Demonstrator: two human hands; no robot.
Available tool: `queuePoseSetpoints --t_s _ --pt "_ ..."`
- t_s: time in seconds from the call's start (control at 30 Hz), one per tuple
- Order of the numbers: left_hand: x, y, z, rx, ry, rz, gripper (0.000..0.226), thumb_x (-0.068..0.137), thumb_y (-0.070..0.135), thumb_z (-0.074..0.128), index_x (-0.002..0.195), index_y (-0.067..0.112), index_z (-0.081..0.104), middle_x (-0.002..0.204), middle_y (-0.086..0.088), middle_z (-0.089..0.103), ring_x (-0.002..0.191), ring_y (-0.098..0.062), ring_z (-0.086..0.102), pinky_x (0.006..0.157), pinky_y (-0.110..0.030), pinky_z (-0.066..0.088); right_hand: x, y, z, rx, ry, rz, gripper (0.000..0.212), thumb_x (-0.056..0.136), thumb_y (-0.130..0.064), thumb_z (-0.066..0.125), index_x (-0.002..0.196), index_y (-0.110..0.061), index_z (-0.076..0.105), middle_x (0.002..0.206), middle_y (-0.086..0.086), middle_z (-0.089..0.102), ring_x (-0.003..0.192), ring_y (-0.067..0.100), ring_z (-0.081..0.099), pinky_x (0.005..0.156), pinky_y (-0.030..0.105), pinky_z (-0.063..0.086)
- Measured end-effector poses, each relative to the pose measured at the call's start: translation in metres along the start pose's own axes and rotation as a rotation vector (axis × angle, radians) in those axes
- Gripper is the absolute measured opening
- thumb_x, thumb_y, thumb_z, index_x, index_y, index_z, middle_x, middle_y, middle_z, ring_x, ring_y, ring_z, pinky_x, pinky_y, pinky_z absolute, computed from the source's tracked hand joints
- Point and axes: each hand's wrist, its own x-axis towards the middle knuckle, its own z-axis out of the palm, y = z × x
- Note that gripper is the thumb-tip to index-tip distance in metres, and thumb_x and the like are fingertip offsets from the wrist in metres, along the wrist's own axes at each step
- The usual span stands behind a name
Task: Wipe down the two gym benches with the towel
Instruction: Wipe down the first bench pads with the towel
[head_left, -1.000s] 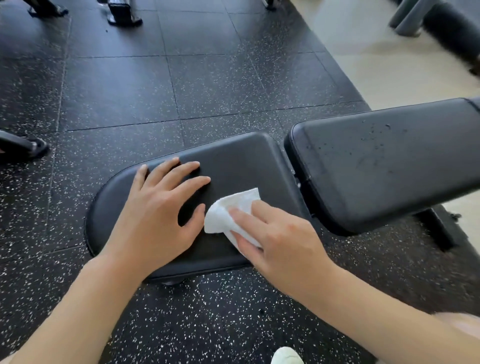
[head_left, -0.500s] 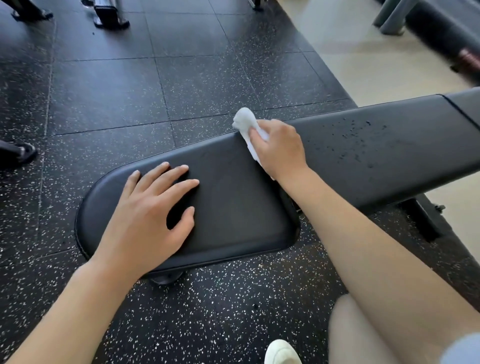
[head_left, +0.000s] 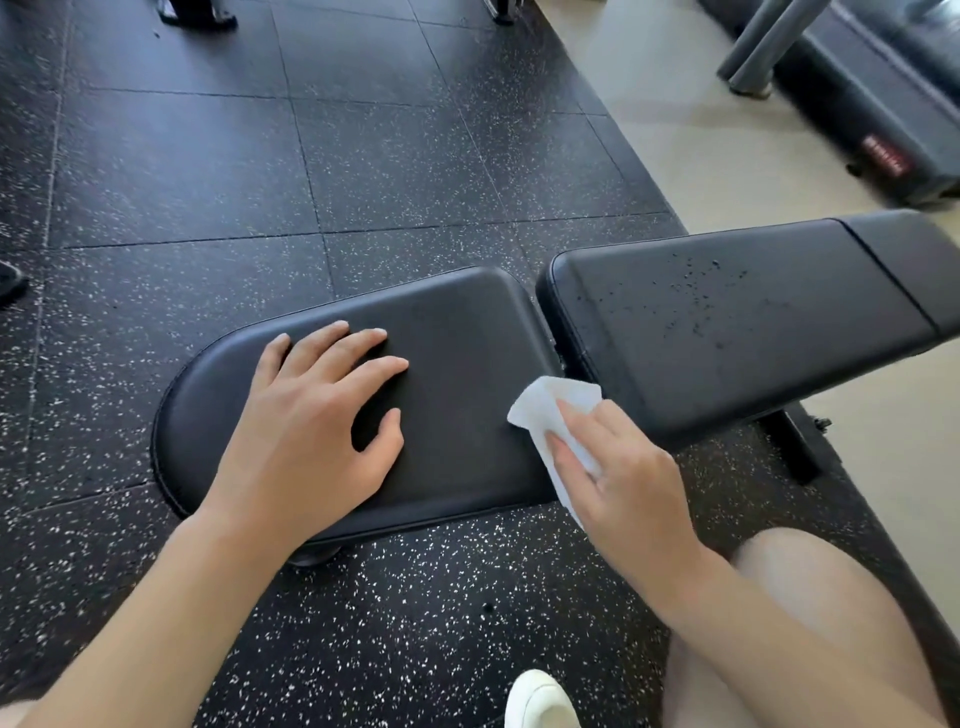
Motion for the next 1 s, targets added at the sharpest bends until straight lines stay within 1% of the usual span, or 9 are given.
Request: queuePoseSetpoints --t_s 0.07,0.17,0.27,0.4,0.53,0.73,0.87,0.93,1.0 --pt "0.0 -0.001 0.001 -0.002 -0.002 0.0 0.045 0.089 0.036 0.06 0.13 0.023 0.072 0.149 0.001 0.061 0.144 -0.029 0.05 0.121 -0.061 0.03 0.017 -0.005 0.004 -0.035 0.004 -0.013 0.032 0.101 -0.034 0.057 0.124 -0.018 0.072 0.087 -0.007 0.052 0.068 0.022 0.057 0.057 0.035 0.049" --pt "0.0 -0.001 0.0 -0.011 -0.006 0.0 0.045 0.089 0.036 0.06 0.131 0.023 0.072 0.149 0.001 0.061 0.145 -0.029 0.049 0.121 -0.06 0.029 0.071 -0.015 0.018 -0.05 0.006 -0.021 0.021 0.1 -0.032 0.063 0.112 -0.02 0.074 0.094 0.004 0.064 0.079 0.033 0.064 0.064 0.036 0.046" --pt "-0.001 -0.001 -0.002 -0.02 -0.015 -0.001 0.045 0.09 0.037 0.059 0.132 0.024 0.071 0.151 0.002 0.06 0.146 -0.028 0.048 0.123 -0.06 0.028 0.137 -0.025 0.04 -0.076 0.019 0.015 0.023 0.101 -0.038 0.057 0.106 -0.02 0.071 0.1 0.008 0.064 0.092 0.035 0.064 0.069 0.034 0.031" --pt "-0.002 -0.009 -0.01 -0.118 -0.063 0.015 0.044 0.091 0.034 0.06 0.132 0.025 0.072 0.152 0.004 0.058 0.149 -0.025 0.045 0.124 -0.058 0.028 0.184 -0.057 0.061 -0.126 -0.017 -0.019 0.03 0.102 -0.044 0.049 0.109 -0.024 0.069 0.094 0.003 0.059 0.094 0.033 0.064 0.071 0.035 0.035" --pt "-0.017 -0.038 -0.025 -0.158 -0.001 -0.029 0.04 0.091 0.03 0.062 0.129 0.022 0.074 0.148 0.003 0.061 0.145 -0.025 0.048 0.121 -0.055 0.036 0.153 -0.09 0.063 -0.104 -0.063 -0.134 0.032 0.103 -0.046 0.05 0.111 -0.022 0.07 0.103 0.002 0.063 0.094 0.029 0.065 0.075 0.037 0.046" --pt "-0.039 -0.047 -0.032 -0.16 0.063 -0.187 0.047 0.091 0.034 0.057 0.135 0.021 0.07 0.156 0.003 0.055 0.152 -0.026 0.04 0.122 -0.058 0.033 0.047 -0.086 0.029 0.025 -0.092 -0.388 0.032 0.098 -0.04 0.055 0.121 -0.026 0.072 0.086 -0.005 0.056 0.063 0.018 0.056 0.052 0.031 0.046" --pt "-0.042 -0.041 -0.032 -0.15 0.05 -0.214 0.049 0.093 0.035 0.056 0.139 0.023 0.067 0.159 0.004 0.052 0.155 -0.024 0.036 0.122 -0.06 0.031 0.074 -0.047 0.022 -0.114 -0.071 -0.25 0.021 0.098 -0.037 0.062 0.108 -0.023 0.073 0.095 0.0 0.062 0.078 0.029 0.067 0.064 0.041 0.055" --pt "-0.043 -0.04 -0.034 -0.151 0.043 -0.233 0.05 0.093 0.035 0.056 0.14 0.023 0.067 0.16 0.004 0.051 0.156 -0.023 0.034 0.122 -0.062 0.03 0.114 -0.036 0.028 -0.156 -0.039 -0.097 0.024 0.101 -0.038 0.057 0.109 -0.021 0.072 0.107 0.004 0.065 0.095 0.035 0.066 0.076 0.041 0.05" --pt "-0.043 -0.037 -0.035 -0.149 0.039 -0.243 0.05 0.093 0.035 0.056 0.14 0.023 0.066 0.16 0.004 0.05 0.156 -0.023 0.034 0.122 -0.062 0.03 0.147 -0.044 0.037 -0.156 -0.035 -0.012 0.028 0.104 -0.04 0.049 0.11 -0.021 0.069 0.108 0.006 0.065 0.099 0.035 0.063 0.076 0.038 0.041"
